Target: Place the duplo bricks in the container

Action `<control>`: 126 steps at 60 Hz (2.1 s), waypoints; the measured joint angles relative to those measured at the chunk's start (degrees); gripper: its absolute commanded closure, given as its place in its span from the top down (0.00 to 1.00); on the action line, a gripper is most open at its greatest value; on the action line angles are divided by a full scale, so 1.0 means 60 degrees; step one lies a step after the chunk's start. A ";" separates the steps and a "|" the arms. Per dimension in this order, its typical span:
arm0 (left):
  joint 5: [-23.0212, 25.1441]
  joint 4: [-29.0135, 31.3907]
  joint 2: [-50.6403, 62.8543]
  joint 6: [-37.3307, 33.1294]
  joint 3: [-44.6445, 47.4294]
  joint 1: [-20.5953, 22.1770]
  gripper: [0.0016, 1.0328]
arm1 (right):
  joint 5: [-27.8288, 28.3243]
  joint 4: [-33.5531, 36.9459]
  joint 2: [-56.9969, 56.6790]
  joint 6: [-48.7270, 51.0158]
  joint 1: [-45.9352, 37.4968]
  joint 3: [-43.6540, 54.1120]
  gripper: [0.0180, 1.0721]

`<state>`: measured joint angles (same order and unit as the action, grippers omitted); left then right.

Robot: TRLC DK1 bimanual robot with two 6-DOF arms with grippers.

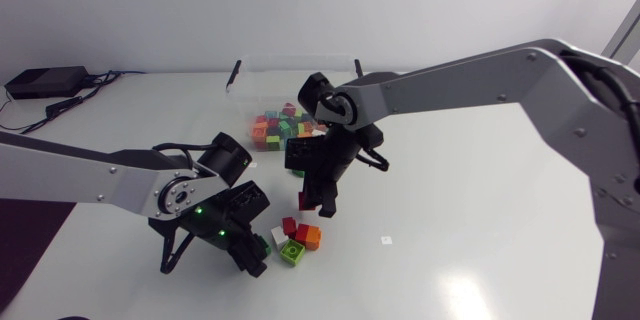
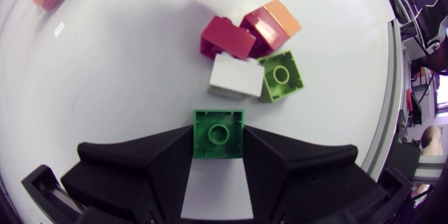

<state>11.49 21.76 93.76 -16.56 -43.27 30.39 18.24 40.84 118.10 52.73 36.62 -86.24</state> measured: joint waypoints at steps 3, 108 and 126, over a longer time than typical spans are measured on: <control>0.0004 0.0248 -0.0219 -0.0029 0.0084 -0.0051 0.35 | 0.0004 0.0033 -0.0229 -0.0004 -0.0069 0.0000 0.16; 0.2302 -0.0179 0.2841 -0.1144 -0.8677 -0.2973 0.36 | -0.0080 -0.4317 -0.0335 -0.5045 -0.2437 -0.2827 0.16; 0.2514 -0.0331 0.3901 -0.0871 -0.9788 -0.3191 0.38 | -0.0299 -0.4317 0.0510 -0.5118 -0.2539 -0.3552 0.16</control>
<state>26.57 19.77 117.16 -21.78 -102.00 11.25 16.45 14.94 121.16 22.02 21.39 -107.55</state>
